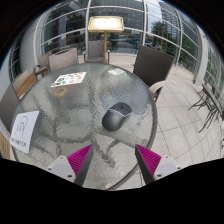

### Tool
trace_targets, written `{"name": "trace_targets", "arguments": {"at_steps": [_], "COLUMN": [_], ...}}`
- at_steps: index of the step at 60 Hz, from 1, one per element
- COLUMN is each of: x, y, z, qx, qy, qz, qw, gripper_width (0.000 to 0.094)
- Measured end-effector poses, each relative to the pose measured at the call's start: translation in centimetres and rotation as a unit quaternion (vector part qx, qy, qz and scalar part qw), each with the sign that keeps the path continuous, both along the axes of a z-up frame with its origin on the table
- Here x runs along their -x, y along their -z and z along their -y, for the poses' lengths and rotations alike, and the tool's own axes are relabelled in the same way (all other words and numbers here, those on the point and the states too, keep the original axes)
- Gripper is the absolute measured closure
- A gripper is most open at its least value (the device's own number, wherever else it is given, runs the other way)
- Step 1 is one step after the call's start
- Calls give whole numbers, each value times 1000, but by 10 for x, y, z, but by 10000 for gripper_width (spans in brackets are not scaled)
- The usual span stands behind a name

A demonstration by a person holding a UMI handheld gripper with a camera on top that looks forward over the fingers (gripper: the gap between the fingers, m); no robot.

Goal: Arrange mouse

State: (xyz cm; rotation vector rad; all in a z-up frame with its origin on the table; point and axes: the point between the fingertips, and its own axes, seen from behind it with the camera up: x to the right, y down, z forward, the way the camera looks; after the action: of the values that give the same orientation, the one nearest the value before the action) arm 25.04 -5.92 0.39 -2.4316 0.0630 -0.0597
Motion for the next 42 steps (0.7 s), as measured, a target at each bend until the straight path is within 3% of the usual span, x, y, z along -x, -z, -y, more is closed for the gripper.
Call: {"name": "trace_targets", "arguments": {"at_steps": [19, 26, 32, 42], "x": [-6, 3, 17, 28], "y": [21, 25, 24, 24], "z": [-120, -145, -156, -159], "qx": [21, 29, 28, 26], "qy": [-30, -52, -74, -63], "qz": [-10, -7, -3, -9], "qw": [999, 998, 997, 998], "gripper_width": [83, 124, 240, 461]}}
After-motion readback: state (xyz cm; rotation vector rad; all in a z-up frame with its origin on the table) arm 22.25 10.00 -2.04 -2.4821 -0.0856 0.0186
